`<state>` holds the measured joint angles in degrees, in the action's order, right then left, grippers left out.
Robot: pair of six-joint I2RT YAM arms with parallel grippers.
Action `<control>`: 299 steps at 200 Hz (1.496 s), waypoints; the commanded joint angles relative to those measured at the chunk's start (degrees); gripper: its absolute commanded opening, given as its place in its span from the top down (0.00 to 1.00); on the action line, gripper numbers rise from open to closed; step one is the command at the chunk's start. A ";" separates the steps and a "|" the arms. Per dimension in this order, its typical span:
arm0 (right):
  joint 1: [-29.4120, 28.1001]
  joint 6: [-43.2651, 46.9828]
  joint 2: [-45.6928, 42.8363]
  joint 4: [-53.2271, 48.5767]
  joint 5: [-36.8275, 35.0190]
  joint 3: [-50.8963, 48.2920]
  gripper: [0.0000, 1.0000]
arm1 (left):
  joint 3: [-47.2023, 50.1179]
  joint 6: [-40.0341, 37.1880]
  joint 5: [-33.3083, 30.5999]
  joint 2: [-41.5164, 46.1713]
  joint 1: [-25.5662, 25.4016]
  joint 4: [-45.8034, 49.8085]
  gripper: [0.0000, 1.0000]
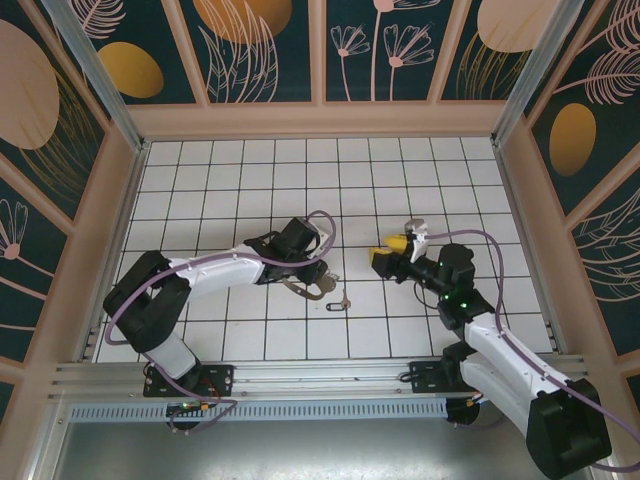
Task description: Put the keys on the keyring
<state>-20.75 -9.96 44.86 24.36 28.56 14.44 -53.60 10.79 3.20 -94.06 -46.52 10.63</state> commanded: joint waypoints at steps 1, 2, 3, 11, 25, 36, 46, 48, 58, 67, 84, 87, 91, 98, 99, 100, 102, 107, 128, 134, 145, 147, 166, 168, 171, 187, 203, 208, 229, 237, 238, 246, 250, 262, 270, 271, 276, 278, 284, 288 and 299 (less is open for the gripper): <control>0.91 -1.97 -2.07 -0.05 0.89 -1.87 0.33 | -0.67 -4.18 2.61 1.70 -0.86 4.20 0.60; 0.94 -2.03 -2.11 -0.03 0.89 -1.96 0.33 | -0.73 -4.27 2.65 1.65 -0.94 4.30 0.60; 1.00 -2.10 -2.17 -0.07 0.89 -2.00 0.32 | -0.77 -4.37 2.71 1.63 -0.98 4.39 0.60; 1.27 -2.45 -2.48 -0.06 0.74 -2.49 0.31 | -0.99 -4.88 3.08 1.51 -1.72 4.81 0.61; 1.66 -2.99 -2.76 -0.02 0.62 -2.92 0.29 | -1.35 -5.25 4.91 1.66 -3.11 4.83 0.63; 1.96 -3.24 -2.85 0.04 0.71 -2.97 0.29 | -1.57 -4.83 6.50 1.51 -3.91 4.70 0.63; 2.11 -3.40 -2.83 0.16 0.71 -3.07 0.28 | -1.67 -3.79 7.43 1.14 -4.29 4.42 0.63; 2.16 -3.42 -2.78 0.16 0.76 -3.05 0.28 | -1.66 -3.59 7.65 1.09 -4.39 4.36 0.63; 2.29 -3.46 -2.56 0.33 0.80 -2.99 0.28 | -1.55 -2.19 9.14 0.77 -4.43 3.42 0.63; 2.37 -3.51 -2.33 0.42 0.89 -2.91 0.27 | -1.34 -0.85 10.47 0.72 -4.46 2.07 0.63; 2.57 -3.58 -1.99 0.51 1.06 -2.75 0.27 | -1.07 1.94 11.94 0.17 -4.48 -0.30 0.64; 2.70 -3.59 -1.97 0.51 1.06 -2.75 0.27 | -1.21 2.34 12.04 -0.06 -4.51 -0.54 0.64; 2.73 -3.71 -1.97 0.51 1.14 -2.64 0.27 | -1.30 2.80 12.30 -0.26 -4.49 -0.77 0.64; 2.74 -3.67 -2.04 0.51 1.20 -2.65 0.27 | -1.54 3.52 12.44 -0.86 -4.48 -1.03 0.65; 2.74 -3.71 -2.05 0.51 1.17 -2.66 0.27 | -1.52 3.66 12.44 -0.95 -4.51 -1.09 0.65; 2.82 -3.69 -2.05 0.51 1.16 -2.70 0.27 | -1.56 3.78 12.44 -1.19 -4.44 -1.09 0.65; 2.82 -3.67 -2.06 0.51 1.22 -2.74 0.27 | -1.71 3.91 12.44 -1.29 -4.47 -1.13 0.65; 2.91 -3.74 -2.12 0.51 1.24 -2.75 0.27 | -1.77 4.14 12.39 -1.81 -4.53 -1.22 0.65; 3.27 -3.76 -2.49 0.12 1.41 -2.74 0.27 | -1.82 4.96 13.02 -3.74 -4.54 -1.61 0.67; 3.40 -3.76 -2.73 -0.06 1.41 -2.73 0.27 | -2.61 5.17 13.15 -3.76 -4.53 -1.74 0.67; 3.64 -3.67 -3.22 -0.40 1.42 -2.78 0.27 | -3.84 5.25 12.87 -5.80 -4.48 -1.52 0.68; 3.66 -3.67 -3.32 -0.48 1.41 -2.89 0.27 | -3.98 5.15 12.73 -5.98 -4.48 -1.43 0.68; 4.21 -3.58 -4.15 -0.74 1.27 -3.25 0.27 | -4.39 4.90 11.54 -6.70 -4.51 -1.14 0.68; 4.22 -3.60 -4.23 -0.72 1.25 -3.22 0.27 | -4.51 4.93 11.43 -6.85 -4.53 -1.14 0.68; 4.33 -3.59 -4.25 -0.74 1.24 -3.25 0.27 | -4.49 4.89 11.32 -6.96 -4.50 -1.14 0.68; 4.65 -3.73 -4.26 -0.57 1.48 -3.43 0.27 | -5.01 4.71 10.70 -7.54 -4.54 -1.05 0.68; 4.88 -3.86 -3.97 -0.19 1.68 -3.37 0.27 | -5.53 4.67 10.11 -8.35 -4.51 -1.01 0.68; 4.97 -3.88 -3.99 -0.16 1.76 -3.42 0.27 | -5.63 4.59 9.99 -8.59 -4.51 -1.05 0.69; 5.29 -3.72 -4.17 -0.22 1.88 -3.33 0.27 | -6.04 4.35 9.52 -9.48 -4.54 -0.99 0.70; 5.45 -3.68 -4.26 -0.35 1.86 -3.30 0.27 | -6.28 4.22 9.16 -9.75 -4.54 -0.81 0.70; 5.45 -3.67 -4.30 -0.36 1.90 -3.33 0.27 | -6.27 4.19 9.13 -9.79 -4.50 -0.80 0.70; 5.69 -3.71 -4.42 -0.45 1.94 -3.37 0.27 | -6.38 4.07 8.55 -9.91 -4.48 -0.62 0.71; 5.71 -3.71 -4.50 -0.45 1.95 -3.45 0.27 | -6.42 4.05 8.30 -9.92 -4.51 -0.61 0.71; 6.03 -3.84 -4.67 -0.45 2.03 -3.62 0.27 | -6.56 4.06 7.60 -10.09 -4.52 -0.79 0.71; 6.10 -4.03 -4.78 -0.30 2.13 -3.63 0.27 | -6.67 4.12 7.06 -10.24 -4.47 -0.88 0.72; 6.13 -4.02 -4.78 -0.29 2.12 -3.63 0.27 | -6.68 4.14 6.98 -10.25 -4.46 -0.97 0.72; 6.16 -4.11 -4.85 -0.30 2.20 -3.78 0.27 | -6.77 4.13 6.80 -10.45 -4.49 -0.97 0.72; 6.18 -4.11 -4.87 -0.22 2.20 -3.80 0.27 | -6.84 4.08 6.70 -10.46 -4.49 -0.97 0.72; 6.29 -4.24 -4.91 -0.12 2.32 -3.87 0.27 | -6.94 4.24 6.50 -10.72 -4.54 -0.97 0.73; 6.28 -4.26 -4.96 -0.11 2.29 -3.84 0.27 | -7.02 4.20 6.47 -10.89 -4.50 -1.04 0.73; 6.47 -4.22 -5.00 -0.10 2.38 -3.88 0.27 | -7.17 4.34 6.47 -11.36 -4.46 -1.38 0.73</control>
<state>-14.98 -13.06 40.75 23.29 30.04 11.25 -59.22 14.72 11.25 -103.72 -51.03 10.04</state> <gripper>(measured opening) 0.733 0.274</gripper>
